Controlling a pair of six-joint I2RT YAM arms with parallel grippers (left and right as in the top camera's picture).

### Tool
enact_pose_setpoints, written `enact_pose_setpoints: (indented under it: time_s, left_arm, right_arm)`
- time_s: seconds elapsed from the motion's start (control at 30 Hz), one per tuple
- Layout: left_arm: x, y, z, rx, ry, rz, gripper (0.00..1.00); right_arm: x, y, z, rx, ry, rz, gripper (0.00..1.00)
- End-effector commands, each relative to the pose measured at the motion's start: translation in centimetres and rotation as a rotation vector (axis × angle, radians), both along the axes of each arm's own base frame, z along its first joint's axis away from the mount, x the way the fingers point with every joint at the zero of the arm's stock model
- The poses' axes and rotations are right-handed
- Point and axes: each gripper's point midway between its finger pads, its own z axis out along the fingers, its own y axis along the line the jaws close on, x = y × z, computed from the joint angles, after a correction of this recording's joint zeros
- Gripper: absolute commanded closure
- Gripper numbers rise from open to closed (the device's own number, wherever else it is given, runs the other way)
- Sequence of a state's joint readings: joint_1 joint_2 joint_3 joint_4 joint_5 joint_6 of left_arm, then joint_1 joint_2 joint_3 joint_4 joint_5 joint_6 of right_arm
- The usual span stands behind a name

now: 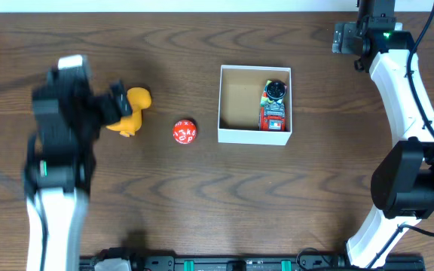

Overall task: Pack container
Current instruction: 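Move left gripper forward over the orange toy dinosaur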

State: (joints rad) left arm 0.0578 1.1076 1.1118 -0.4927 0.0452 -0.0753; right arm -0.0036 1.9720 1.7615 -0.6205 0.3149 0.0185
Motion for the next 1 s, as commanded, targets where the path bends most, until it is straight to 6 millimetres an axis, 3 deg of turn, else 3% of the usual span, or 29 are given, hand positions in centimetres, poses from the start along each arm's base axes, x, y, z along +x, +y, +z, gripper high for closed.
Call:
enact_pose_setpoints:
  time_s: [0.0, 0.2, 0.33, 0.97]
  left_arm:
    - [4.3, 0.3, -1.3, 0.0, 0.117, 0.002, 0.02]
    - [9.3, 0.6, -6.1, -0.005, 0.197, 0.003, 0.02]
    - [10.7, 0.0, -7.6, -0.042, 0.202, -0.013, 0.02]
    - [11.0, -1.6, -10.5, -0.059, 0.267, -0.092, 0.05]
  right_arm:
    - [0.0, -0.4, 1.1, 0.002, -0.026, -0.018, 0.01]
    - [0.0, -0.4, 1.1, 0.002, -0.026, -0.018, 0.01]
    - [0.0, -0.4, 1.1, 0.002, -0.025, -0.018, 0.01]
    - [0.0, -0.5, 1.1, 0.002, -0.025, -0.018, 0.01]
